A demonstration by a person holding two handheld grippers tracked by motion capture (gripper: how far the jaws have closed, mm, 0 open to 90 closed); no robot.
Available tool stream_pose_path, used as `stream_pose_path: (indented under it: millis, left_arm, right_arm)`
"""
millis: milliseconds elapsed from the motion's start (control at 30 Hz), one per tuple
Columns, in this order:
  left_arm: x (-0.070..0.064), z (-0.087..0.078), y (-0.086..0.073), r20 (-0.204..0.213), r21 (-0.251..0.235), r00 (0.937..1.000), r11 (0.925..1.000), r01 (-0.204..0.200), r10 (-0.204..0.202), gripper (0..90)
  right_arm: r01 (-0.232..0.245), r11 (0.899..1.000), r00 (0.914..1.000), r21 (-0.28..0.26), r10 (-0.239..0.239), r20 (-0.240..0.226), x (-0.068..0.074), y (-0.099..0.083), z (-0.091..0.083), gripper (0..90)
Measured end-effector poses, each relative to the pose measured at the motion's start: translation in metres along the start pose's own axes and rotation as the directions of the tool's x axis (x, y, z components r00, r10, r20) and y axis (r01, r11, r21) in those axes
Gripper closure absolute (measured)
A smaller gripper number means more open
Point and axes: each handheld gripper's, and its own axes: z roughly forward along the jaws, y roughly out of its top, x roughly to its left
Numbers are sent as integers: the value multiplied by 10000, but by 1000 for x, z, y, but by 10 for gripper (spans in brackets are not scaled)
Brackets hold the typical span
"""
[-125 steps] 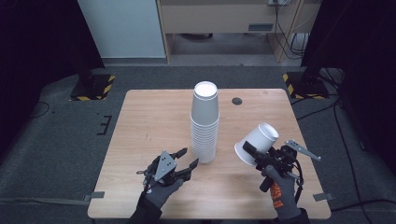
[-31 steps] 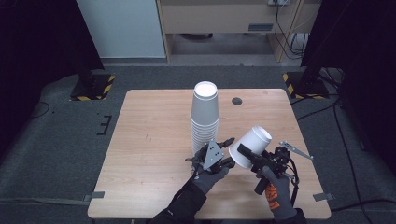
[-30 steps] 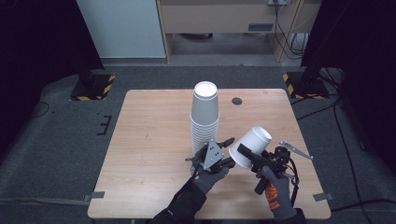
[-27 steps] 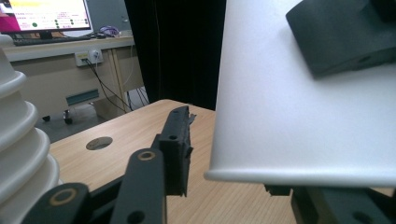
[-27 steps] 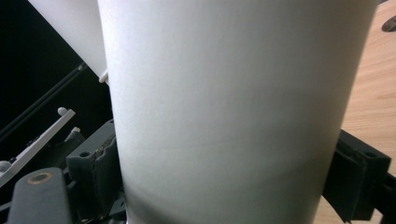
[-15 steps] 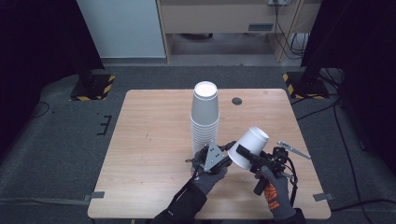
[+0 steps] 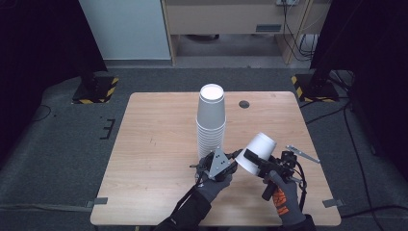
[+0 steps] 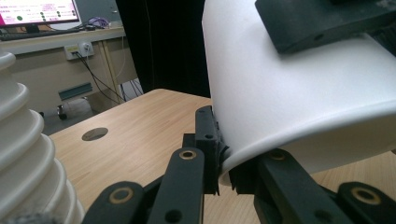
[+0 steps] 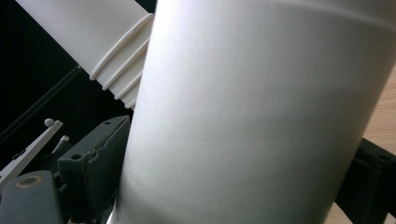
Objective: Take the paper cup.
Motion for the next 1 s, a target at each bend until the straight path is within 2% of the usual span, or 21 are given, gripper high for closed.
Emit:
stream_pose_path:
  millis: [300, 667, 867, 1000]
  left_arm:
    - [-3, -6, 0, 246, 88, 9997, 10000, 0, -3, 836]
    - [-3, -16, 2, 445, 333, 9989, 9994, 127, -142, 841]
    - [-3, -22, 3, 557, 477, 9984, 9989, 14, -41, 846]
    - [-2, -27, 4, 606, 548, 9982, 9985, 17, -50, 851]
  right_arm:
    - [9, 9995, 10000, -312, -6, 94, -3, 3, -3, 86]
    - [18, 9994, 10000, -335, -18, 8, -5, 5, -2, 62]
    - [121, 9973, 9995, -720, -100, 302, -10, 7, -6, 68]
    - [254, 9969, 9978, -740, -208, 630, -13, 8, -7, 69]
